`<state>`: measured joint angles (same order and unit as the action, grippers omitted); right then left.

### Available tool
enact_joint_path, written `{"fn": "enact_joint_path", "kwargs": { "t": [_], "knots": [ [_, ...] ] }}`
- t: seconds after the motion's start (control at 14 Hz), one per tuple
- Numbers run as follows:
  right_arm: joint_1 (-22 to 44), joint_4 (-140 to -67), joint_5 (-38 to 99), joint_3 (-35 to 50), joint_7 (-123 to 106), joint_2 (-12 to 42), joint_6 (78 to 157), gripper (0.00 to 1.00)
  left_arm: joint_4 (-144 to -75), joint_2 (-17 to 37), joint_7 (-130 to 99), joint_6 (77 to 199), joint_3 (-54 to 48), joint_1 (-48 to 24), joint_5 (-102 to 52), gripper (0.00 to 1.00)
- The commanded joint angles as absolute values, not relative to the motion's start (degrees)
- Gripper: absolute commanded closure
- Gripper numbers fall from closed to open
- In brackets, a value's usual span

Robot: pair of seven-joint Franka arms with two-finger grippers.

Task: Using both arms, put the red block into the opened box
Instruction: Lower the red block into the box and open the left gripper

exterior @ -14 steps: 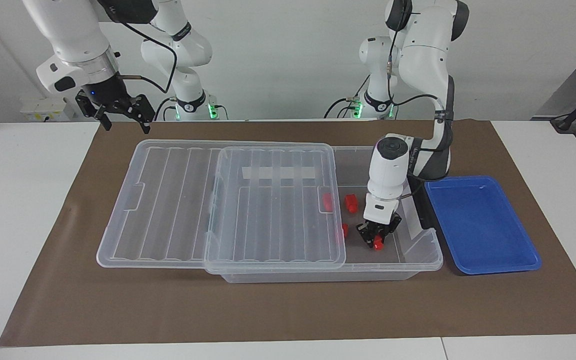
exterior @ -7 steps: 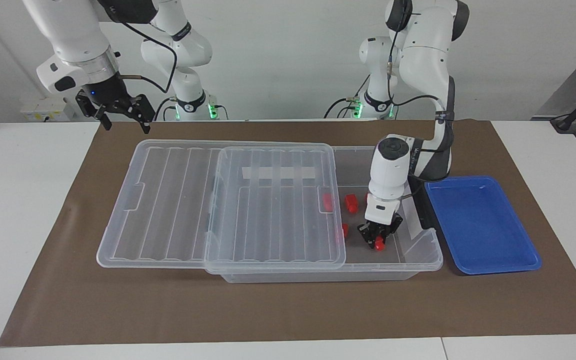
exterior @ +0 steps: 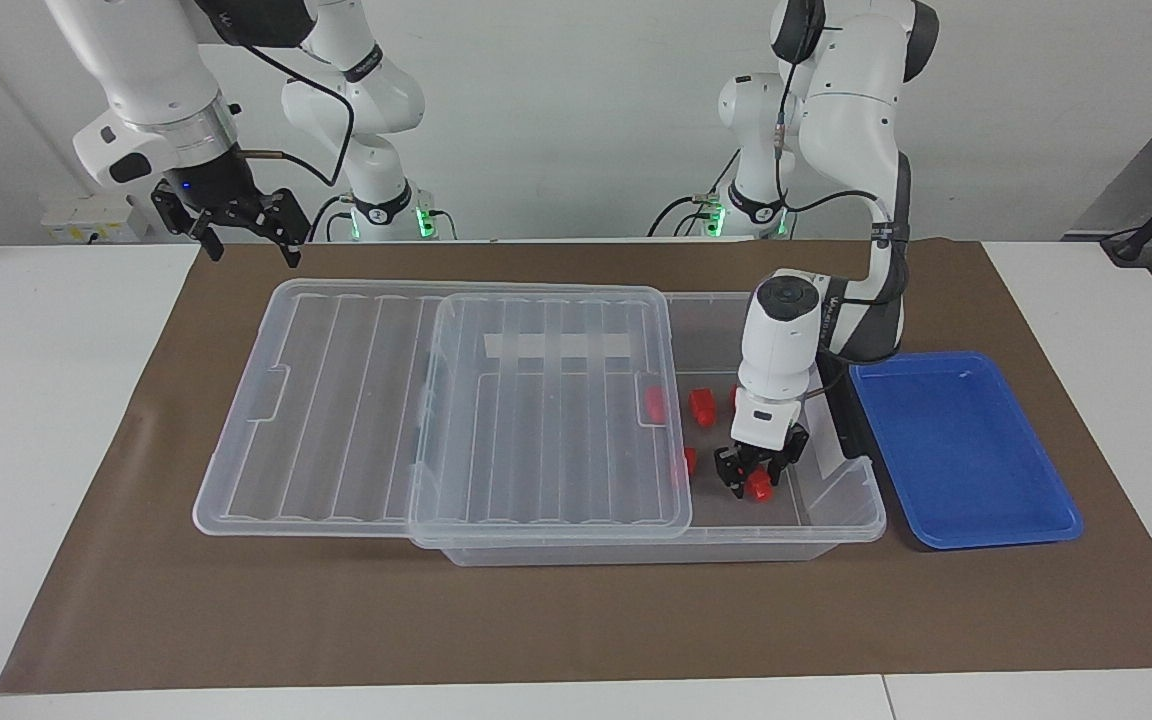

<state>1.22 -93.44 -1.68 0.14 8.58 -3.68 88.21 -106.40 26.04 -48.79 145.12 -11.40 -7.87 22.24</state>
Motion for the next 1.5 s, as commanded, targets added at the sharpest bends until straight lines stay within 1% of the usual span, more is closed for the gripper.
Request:
{"fn": "enact_joint_path", "kwargs": {
  "t": [0.0, 0.21, 0.36, 0.5, 0.57, 0.64, 0.71, 0.86, 0.93, 1.07, 1.29, 1.43],
  "knots": [
    [0.88, -95.10, -2.02, 0.35, 7.82, -5.10, 88.77, 0.00, -107.32, 25.75, -49.92, 145.81, -11.25, -7.47, 23.91, 0.16],
    [0.79, -95.01, -2.11, 0.35, 7.74, -5.01, 89.03, 0.01, -106.09, 25.66, -50.18, 142.92, -11.34, -7.91, 23.91, 0.15],
    [0.79, -95.10, -2.20, 0.35, 7.73, -4.83, 89.82, 0.01, -103.81, 25.40, -50.19, 138.98, -11.42, -8.35, 23.82, 0.15],
    [0.79, -95.18, -2.37, 0.26, 7.82, -4.48, 90.96, 0.07, -101.52, 24.70, -50.01, 134.32, -11.77, -8.61, 23.47, 0.15],
    [0.70, -95.88, -2.37, 0.00, 7.74, -4.48, 92.01, 0.20, -100.73, 24.18, -49.75, 132.56, -11.95, -8.61, 23.29, 0.15],
    [0.62, -96.67, -2.37, -0.44, 7.73, -4.48, 93.50, 0.37, -100.46, 23.30, -49.66, 131.32, -12.04, -8.53, 22.86, 0.15],
    [0.62, -97.64, -2.37, -1.31, 7.65, -4.48, 94.91, 0.59, -100.46, 22.51, -49.57, 130.53, -12.04, -8.44, 22.07, 0.15],
    [0.62, -98.96, -2.37, -1.67, 7.73, -4.40, 97.37, 0.93, -100.37, 21.19, -49.57, 129.56, -12.04, -8.44, 19.87, 0.15],
    [0.62, -99.66, -2.37, -1.76, 7.73, -4.39, 98.51, 1.00, -100.37, 20.57, -49.66, 129.12, -12.04, -8.35, 18.99, 0.15],
    [0.62, -102.29, -2.37, -3.68, 7.73, -4.39, 102.20, 1.00, -99.50, 19.26, -49.83, 127.10, -12.13, -8.00, 15.49, 0.15],
    [0.35, -104.23, -2.29, -4.74, 7.65, -3.43, 106.51, 1.00, -93.28, 18.54, -49.31, 116.76, -12.30, -7.91, 14.24, 0.15],
    [0.26, -104.33, -2.29, -5.71, 6.43, -1.59, 108.10, 1.00, -90.19, 18.46, -48.17, 111.12, -12.66, -7.82, 14.24, 0.13]
  ]
}}
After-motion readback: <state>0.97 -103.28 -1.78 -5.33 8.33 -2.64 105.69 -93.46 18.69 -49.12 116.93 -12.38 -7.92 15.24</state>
